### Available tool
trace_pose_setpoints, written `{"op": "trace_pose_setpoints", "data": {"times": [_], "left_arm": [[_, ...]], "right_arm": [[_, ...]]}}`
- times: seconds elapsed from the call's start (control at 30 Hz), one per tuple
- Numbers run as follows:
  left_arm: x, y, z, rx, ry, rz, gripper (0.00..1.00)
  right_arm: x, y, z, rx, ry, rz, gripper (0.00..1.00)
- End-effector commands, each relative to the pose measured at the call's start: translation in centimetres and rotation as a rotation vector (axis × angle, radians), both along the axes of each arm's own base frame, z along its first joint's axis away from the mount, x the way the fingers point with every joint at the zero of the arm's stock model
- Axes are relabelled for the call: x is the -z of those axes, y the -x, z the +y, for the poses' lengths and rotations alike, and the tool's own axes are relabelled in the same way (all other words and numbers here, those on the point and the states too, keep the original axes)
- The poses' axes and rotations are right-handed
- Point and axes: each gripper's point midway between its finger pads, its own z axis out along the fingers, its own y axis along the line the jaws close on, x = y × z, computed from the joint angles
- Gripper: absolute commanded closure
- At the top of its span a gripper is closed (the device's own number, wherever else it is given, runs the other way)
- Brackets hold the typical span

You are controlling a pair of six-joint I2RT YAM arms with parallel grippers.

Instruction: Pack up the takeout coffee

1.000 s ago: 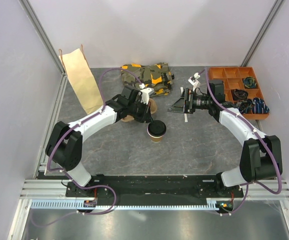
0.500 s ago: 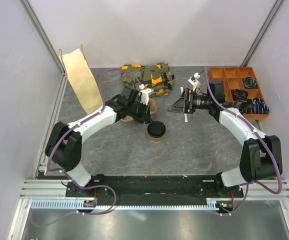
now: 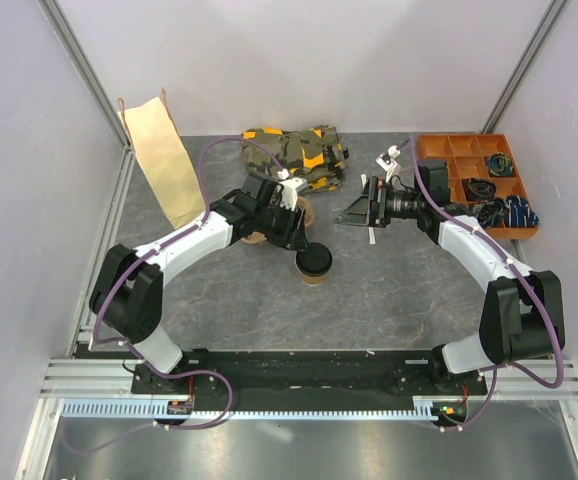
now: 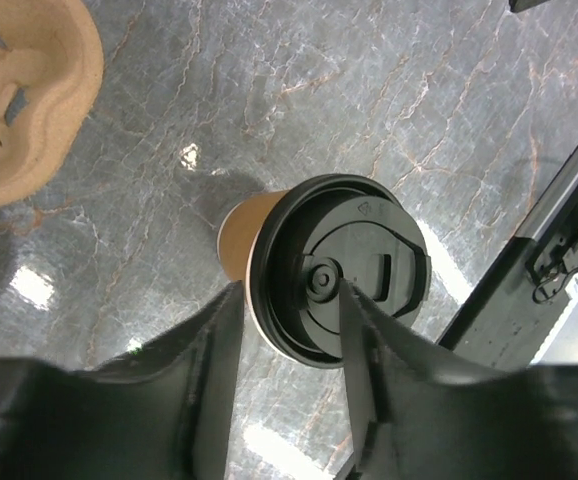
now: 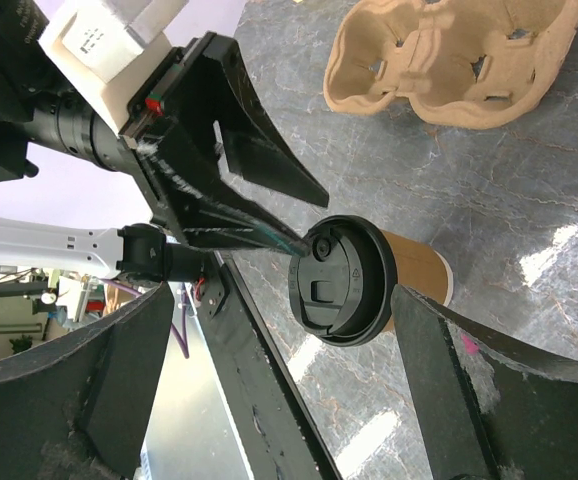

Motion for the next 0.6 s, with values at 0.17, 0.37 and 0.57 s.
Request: {"op": "trace_pose_setpoints", "data": {"times": [0.17, 0.37, 0.57], "left_arm": [[-8.3, -1.0, 1.4, -0.009, 0.088, -0.141, 0.05], [-15.2, 1.4, 3.6, 0.019, 0.198, -0.287, 0.00], [-17.8, 4.6, 5.0, 0.002, 0.331, -0.427, 0.00]], "right_arm": [[-2.4, -0.3, 0.3, -0.055, -0.009, -0.071, 0.02], [-3.3, 0.5, 0.5, -0.074, -0.022, -0.079, 0.02], [-3.5, 2.0, 3.3, -0.123, -0.036, -0.059, 0.14]]}}
